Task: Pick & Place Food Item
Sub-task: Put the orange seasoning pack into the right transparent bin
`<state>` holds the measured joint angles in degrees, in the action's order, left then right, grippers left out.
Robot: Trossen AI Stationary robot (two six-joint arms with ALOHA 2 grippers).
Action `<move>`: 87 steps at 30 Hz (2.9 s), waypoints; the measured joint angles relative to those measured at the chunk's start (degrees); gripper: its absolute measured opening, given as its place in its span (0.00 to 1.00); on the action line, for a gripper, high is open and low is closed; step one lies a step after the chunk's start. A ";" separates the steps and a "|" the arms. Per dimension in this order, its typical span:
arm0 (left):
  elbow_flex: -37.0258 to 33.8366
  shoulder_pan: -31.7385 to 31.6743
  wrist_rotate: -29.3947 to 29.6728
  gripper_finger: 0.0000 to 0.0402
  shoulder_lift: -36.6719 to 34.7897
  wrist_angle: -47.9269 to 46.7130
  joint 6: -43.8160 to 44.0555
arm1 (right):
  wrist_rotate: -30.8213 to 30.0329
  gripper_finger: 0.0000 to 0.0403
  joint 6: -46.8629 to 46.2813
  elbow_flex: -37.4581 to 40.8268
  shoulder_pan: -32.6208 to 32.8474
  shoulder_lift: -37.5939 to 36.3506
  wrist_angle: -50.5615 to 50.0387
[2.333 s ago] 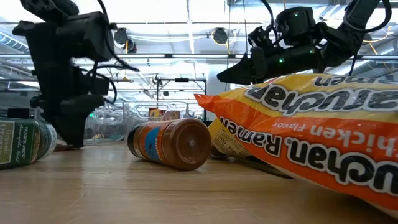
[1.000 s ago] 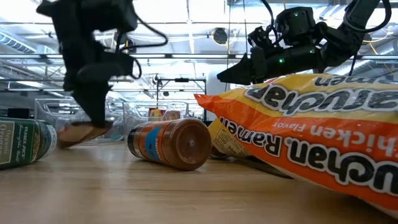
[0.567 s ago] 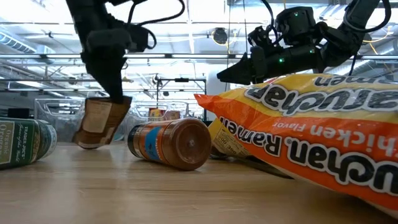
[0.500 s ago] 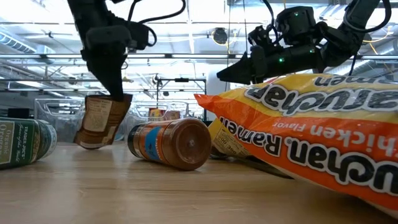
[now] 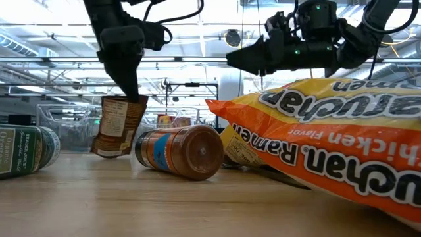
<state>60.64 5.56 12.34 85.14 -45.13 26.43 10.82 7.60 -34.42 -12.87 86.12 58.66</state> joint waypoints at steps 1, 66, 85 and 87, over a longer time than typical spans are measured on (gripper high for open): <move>0.00 -0.51 -0.71 0.00 0.00 0.78 -0.97 | 2.84 0.62 -0.03 -0.83 0.07 -0.02 -1.82; 9.64 -3.93 -8.26 0.04 -0.02 12.53 -22.69 | 17.33 0.01 -1.95 -16.35 3.94 19.46 1.13; 9.60 -4.06 -2.51 0.33 -0.02 19.22 -28.96 | 17.49 0.00 1.25 -16.32 3.85 19.46 -0.34; 9.60 -4.06 0.14 0.36 -0.04 19.30 -30.22 | 15.10 0.00 1.44 -16.30 3.85 19.46 -0.56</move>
<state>70.24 1.50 12.48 85.10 -25.83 -3.78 25.92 9.04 -50.72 -9.02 105.58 58.10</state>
